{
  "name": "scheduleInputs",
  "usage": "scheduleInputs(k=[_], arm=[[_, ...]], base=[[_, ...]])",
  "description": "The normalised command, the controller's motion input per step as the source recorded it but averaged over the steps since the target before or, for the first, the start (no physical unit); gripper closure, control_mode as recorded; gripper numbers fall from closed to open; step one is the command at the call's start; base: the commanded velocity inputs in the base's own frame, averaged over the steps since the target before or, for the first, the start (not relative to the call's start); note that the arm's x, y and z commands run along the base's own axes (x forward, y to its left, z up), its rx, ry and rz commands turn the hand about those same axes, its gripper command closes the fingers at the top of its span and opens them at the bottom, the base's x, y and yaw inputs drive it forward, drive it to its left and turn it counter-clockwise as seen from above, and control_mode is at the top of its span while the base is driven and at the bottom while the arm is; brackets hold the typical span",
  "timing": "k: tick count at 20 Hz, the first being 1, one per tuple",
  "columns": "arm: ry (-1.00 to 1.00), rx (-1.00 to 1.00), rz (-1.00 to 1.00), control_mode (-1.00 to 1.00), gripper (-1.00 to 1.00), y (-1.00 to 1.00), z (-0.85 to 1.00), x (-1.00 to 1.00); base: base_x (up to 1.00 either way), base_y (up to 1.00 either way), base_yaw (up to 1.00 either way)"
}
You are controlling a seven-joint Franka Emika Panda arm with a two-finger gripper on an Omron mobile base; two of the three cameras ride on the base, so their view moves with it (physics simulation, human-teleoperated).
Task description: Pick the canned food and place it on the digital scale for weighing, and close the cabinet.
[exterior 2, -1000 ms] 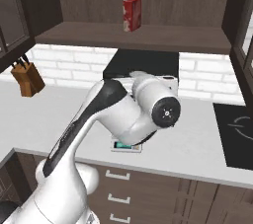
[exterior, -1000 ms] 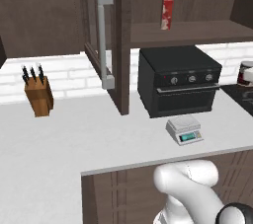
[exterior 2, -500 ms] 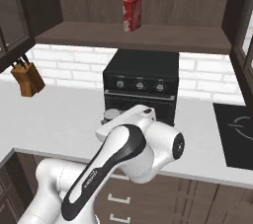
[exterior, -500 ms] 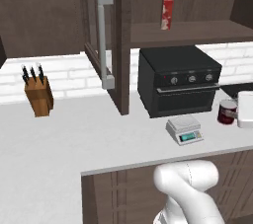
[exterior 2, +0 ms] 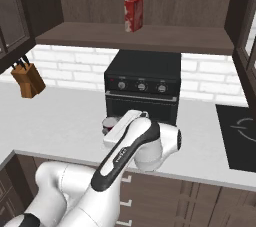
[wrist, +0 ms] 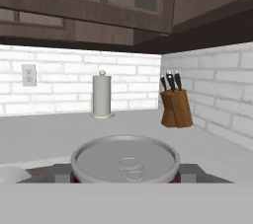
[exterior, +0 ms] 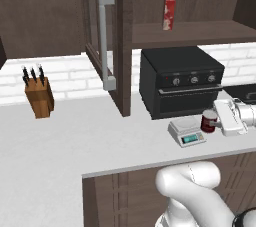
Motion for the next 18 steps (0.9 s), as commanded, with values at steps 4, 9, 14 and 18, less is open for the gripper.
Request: scheduleInputs(k=[4, 9, 14, 18], arm=[[-0.08, 0.0, 0.0, -1.0, 1.0, 0.0, -0.38, 0.6], [-0.02, 0.0, -0.02, -1.0, 1.0, 0.0, -0.37, 0.54], [0.0, 0.0, -0.07, -1.0, 1.0, 0.0, -0.37, 0.63], [-0.02, 0.0, -0.07, -1.0, 1.0, 0.0, -0.53, 0.51]], base=[[0.0, 0.0, 0.0], [0.0, 0.0, 0.0], [0.0, 0.0, 0.0], [0.0, 0.0, 0.0]])
